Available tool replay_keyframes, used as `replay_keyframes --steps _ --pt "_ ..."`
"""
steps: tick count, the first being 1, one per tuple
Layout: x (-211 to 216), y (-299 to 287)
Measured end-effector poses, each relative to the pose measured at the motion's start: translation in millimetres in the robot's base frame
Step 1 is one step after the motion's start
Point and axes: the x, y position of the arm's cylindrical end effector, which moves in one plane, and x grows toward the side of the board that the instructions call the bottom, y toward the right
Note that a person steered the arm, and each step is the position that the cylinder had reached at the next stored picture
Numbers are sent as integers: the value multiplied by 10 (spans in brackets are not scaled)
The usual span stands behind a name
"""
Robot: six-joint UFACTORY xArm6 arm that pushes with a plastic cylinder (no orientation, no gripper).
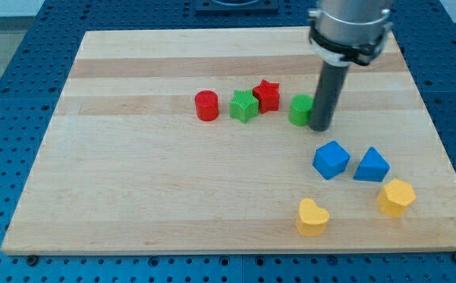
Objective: Slightly push the green star right to the red circle
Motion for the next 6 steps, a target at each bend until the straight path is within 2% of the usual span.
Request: replay_keyframes --steps 2,6 --pt "-167 -505" --pt "-100 -1052"
